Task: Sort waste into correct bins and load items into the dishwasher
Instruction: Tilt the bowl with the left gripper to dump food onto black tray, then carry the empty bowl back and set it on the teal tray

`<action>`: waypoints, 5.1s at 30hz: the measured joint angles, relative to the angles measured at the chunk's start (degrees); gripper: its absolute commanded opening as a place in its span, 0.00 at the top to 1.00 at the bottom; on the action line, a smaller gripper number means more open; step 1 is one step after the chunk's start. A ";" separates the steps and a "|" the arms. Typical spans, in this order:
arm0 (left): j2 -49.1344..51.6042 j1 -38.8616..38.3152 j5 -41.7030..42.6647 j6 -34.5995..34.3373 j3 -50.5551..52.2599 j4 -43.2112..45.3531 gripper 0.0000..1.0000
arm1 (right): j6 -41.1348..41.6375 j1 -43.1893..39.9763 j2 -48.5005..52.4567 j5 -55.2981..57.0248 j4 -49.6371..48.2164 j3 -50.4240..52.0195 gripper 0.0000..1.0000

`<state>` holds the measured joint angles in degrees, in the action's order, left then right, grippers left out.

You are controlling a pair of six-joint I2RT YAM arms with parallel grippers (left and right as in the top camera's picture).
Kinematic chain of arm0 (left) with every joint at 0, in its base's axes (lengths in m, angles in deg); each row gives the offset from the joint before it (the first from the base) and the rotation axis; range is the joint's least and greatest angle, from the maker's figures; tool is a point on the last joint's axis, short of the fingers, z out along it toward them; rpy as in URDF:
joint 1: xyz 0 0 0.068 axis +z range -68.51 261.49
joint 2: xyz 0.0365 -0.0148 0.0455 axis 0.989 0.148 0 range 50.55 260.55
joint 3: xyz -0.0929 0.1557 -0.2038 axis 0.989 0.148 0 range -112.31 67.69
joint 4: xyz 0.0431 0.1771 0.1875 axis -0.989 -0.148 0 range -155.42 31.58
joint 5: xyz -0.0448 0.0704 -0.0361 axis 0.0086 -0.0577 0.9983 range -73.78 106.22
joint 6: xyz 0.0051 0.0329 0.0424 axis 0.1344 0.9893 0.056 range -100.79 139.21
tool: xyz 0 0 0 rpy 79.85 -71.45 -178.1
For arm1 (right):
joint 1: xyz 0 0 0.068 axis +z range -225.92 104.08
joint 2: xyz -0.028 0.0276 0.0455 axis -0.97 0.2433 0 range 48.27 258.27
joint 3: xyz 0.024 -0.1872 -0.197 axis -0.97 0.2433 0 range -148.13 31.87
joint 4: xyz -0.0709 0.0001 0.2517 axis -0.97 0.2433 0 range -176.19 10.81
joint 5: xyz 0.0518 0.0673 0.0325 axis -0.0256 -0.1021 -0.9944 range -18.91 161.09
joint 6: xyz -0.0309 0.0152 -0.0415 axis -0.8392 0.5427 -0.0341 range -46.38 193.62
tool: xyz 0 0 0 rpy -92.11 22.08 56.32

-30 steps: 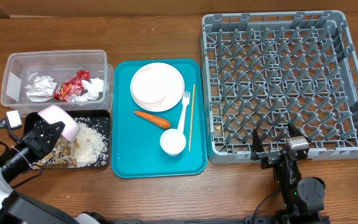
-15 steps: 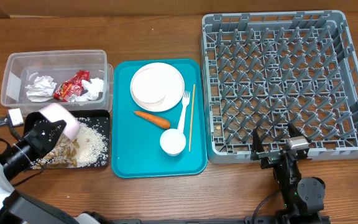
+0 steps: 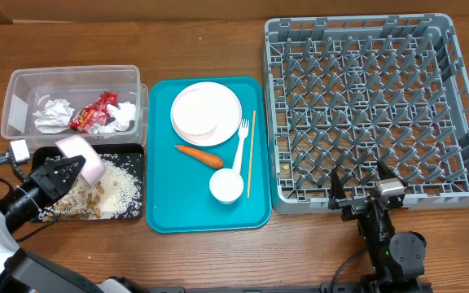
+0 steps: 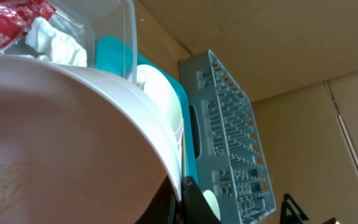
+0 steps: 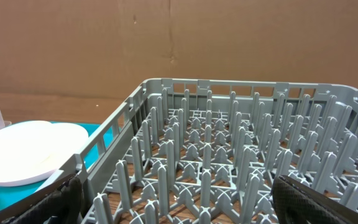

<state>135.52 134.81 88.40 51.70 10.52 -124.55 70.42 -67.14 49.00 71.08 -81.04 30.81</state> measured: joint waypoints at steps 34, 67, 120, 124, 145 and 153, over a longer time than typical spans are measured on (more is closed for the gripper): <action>0.17 -5.62 1.79 2.67 0.33 -0.55 0.96 | 0.00 0.00 0.00 0.00 0.02 0.00 0.00; 0.22 -25.18 -12.68 -2.73 0.35 1.07 0.96 | 0.00 0.02 0.00 0.00 0.02 0.00 0.00; 0.33 -68.37 -56.61 -43.34 0.42 13.79 0.93 | 0.02 0.00 0.00 0.00 0.00 0.00 0.00; 0.33 -68.37 -57.07 -43.36 0.42 13.77 0.91 | 0.00 0.00 0.00 -0.02 0.00 0.00 0.00; 0.33 -68.37 -58.88 -44.48 0.42 16.15 0.13 | 0.00 0.00 0.00 -0.04 0.00 0.00 0.00; 0.52 -68.37 -58.99 -45.18 -3.50 13.99 0.27 | 0.02 0.00 0.02 0.00 0.00 0.00 0.00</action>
<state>136.04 66.44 29.41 6.52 7.02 -110.56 70.44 -67.14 49.03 71.08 -81.04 30.81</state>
